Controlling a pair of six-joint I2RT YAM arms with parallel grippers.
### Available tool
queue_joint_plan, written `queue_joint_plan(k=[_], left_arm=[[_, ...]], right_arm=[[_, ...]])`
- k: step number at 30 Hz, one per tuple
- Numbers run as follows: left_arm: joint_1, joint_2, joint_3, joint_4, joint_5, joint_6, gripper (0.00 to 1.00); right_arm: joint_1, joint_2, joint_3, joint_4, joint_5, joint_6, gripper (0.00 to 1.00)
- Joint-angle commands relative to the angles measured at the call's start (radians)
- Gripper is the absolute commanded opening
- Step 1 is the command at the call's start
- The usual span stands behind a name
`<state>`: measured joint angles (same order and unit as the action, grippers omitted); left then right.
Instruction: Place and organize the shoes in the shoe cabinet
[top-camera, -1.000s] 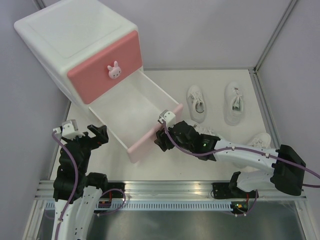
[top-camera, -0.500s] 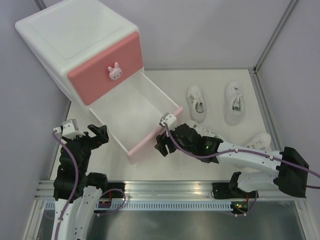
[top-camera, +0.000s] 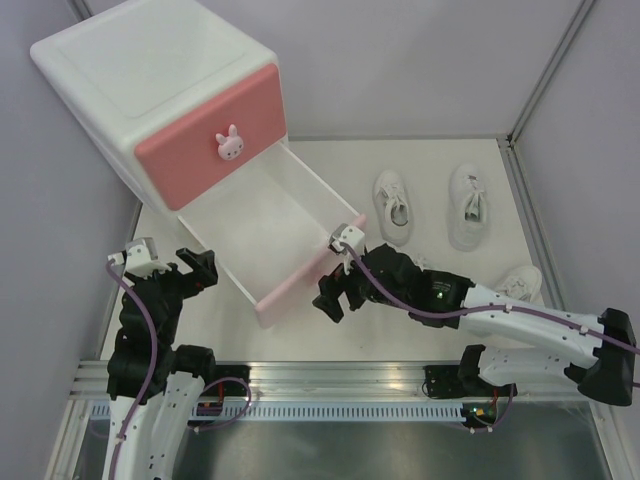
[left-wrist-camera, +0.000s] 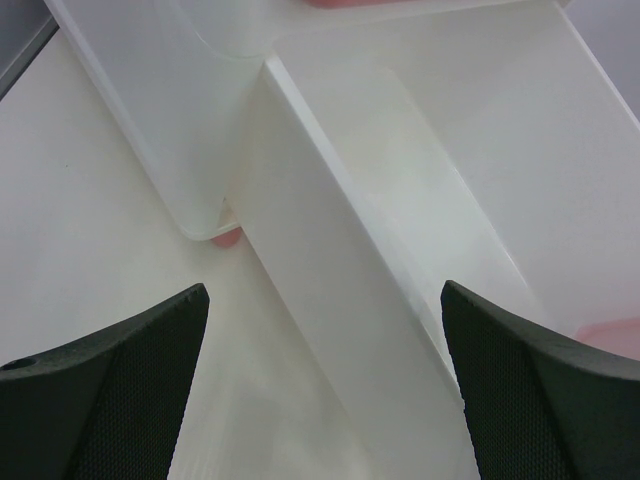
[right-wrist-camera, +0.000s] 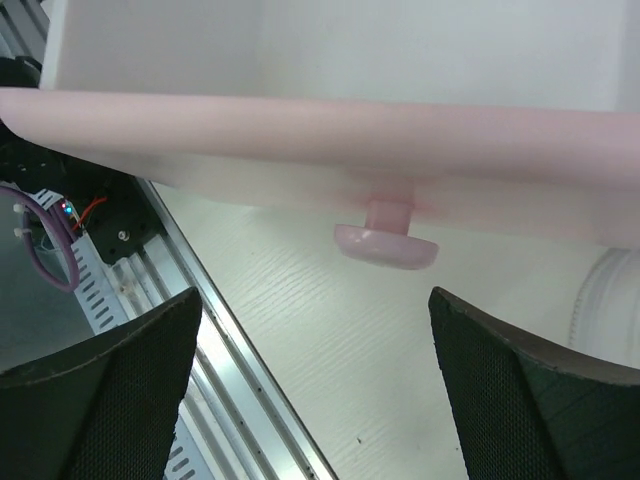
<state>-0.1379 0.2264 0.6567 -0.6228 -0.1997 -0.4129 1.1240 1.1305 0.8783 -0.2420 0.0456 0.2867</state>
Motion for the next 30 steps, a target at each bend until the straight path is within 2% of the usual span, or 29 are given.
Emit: queue_joint_plan(k=[1, 8, 12, 15, 19, 22, 30], left_arm=[[-0.002, 0.005, 0.011, 0.021, 0.028, 0.014, 1.0], [-0.002, 0.013, 0.098, -0.044, 0.12, -0.001, 1.0], [-0.002, 0.001, 0.145, -0.066, 0.112, 0.016, 1.0], [-0.002, -0.027, 0.144, -0.069, 0.102, 0.023, 1.0], [-0.002, -0.071, 0.127, -0.069, 0.08, 0.028, 1.0], [-0.003, -0.107, 0.115, -0.068, 0.077, 0.026, 1.0], [-0.003, -0.209, 0.069, -0.052, 0.049, 0.028, 1.0]], right_arm=[[0.003, -0.072, 0.096, -0.15, 0.098, 0.019, 0.98], [0.003, -0.187, 0.166, -0.433, 0.298, 0.083, 0.98], [0.0, -0.248, 0.145, -0.58, 0.393, 0.14, 0.98], [-0.015, -0.291, 0.099, -0.631, 0.415, 0.199, 0.98], [-0.05, -0.327, 0.025, -0.658, 0.433, 0.253, 0.95], [-0.128, -0.318, -0.027, -0.663, 0.415, 0.264, 0.95], [-0.423, -0.279, -0.139, -0.524, 0.29, 0.215, 0.96]])
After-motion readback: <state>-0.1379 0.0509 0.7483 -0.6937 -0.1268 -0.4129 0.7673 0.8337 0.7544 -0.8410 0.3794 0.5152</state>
